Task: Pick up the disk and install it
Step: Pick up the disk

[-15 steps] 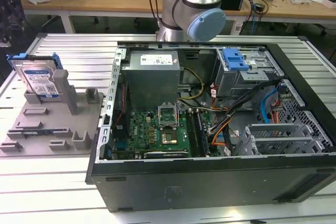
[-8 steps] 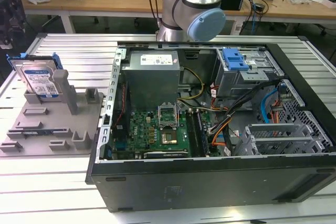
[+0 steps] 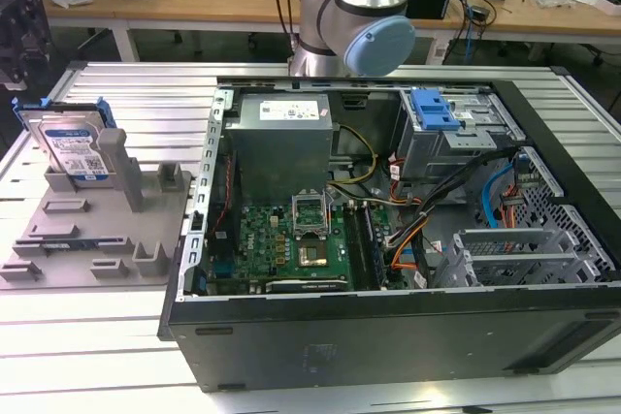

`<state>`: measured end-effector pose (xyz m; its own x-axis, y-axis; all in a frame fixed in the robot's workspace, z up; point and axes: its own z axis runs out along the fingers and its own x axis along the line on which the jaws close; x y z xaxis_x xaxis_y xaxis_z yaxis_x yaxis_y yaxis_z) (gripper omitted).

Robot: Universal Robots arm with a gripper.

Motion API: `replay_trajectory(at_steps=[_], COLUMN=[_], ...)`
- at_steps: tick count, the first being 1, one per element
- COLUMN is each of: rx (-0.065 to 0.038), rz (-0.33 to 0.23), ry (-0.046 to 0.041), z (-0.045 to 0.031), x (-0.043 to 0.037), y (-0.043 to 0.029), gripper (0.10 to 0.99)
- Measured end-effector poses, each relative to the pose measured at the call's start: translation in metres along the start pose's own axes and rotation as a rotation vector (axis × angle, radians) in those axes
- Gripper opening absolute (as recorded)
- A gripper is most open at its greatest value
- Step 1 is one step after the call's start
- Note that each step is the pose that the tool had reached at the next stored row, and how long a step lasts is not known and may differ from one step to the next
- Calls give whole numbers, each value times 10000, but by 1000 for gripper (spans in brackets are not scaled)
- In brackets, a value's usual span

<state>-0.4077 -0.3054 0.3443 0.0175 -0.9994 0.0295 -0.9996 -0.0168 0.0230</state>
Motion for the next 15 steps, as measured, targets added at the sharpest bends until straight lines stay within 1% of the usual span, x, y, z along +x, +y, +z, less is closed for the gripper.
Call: replay_trajectory(at_steps=[2, 11, 15], rx=[-36, -43, -50], rz=[-1, 0, 0], ry=[0, 0, -1], z=[12, 93, 116], x=[-1, -3, -1], y=[6, 5, 5], gripper=[557, 557, 557])
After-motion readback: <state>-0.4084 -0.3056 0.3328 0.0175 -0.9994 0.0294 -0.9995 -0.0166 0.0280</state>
